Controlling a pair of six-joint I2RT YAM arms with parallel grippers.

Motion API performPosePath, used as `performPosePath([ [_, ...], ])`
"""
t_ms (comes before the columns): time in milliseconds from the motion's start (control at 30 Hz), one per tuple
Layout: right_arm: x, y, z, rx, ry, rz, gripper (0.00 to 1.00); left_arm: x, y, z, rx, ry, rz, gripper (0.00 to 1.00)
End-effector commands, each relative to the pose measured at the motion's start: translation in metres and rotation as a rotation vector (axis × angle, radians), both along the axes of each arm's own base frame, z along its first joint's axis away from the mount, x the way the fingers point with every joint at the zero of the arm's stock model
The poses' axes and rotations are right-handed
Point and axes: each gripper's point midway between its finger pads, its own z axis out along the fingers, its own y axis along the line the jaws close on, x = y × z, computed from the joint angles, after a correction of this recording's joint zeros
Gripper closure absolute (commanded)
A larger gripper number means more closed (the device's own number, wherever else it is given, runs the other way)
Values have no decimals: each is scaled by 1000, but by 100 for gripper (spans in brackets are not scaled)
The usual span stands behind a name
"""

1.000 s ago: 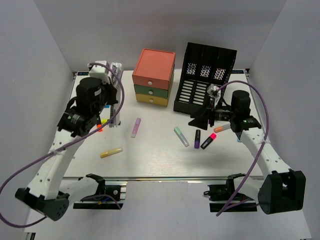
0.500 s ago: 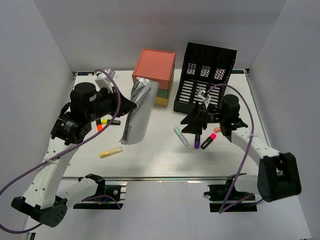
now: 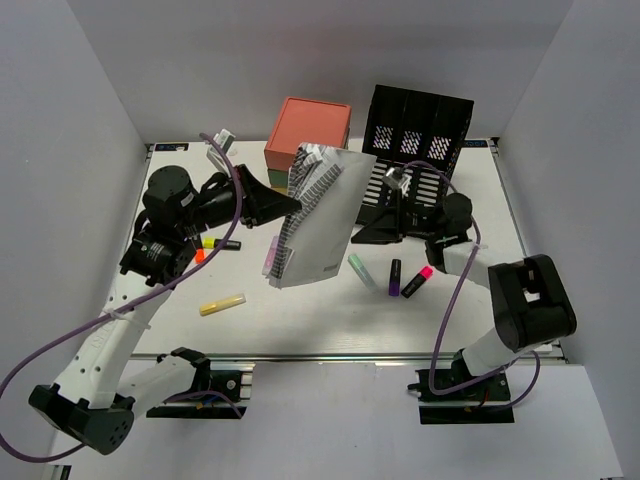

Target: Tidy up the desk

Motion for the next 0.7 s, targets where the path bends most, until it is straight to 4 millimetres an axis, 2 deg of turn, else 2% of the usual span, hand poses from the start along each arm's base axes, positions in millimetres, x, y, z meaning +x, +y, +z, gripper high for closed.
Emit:
performPosePath([
  [0, -25, -7, 82, 242, -701, -33, 11, -16, -3, 38, -114, -82, -66, 100],
  [300, -40, -7, 101, 292, -875, -32, 11, -20, -5, 41, -169, -51, -89, 100],
  [433, -44, -6, 118, 330, -990, -44, 11, -20, -8, 39, -200, -29, -117, 100],
  [533, -44, -5, 139, 370, -1041, -63, 13, -20, -10, 36, -206, -11, -128, 100],
  [667, -47, -8, 166, 413, -1102, -82, 21, -22, -11, 30, -212, 6, -150, 100],
])
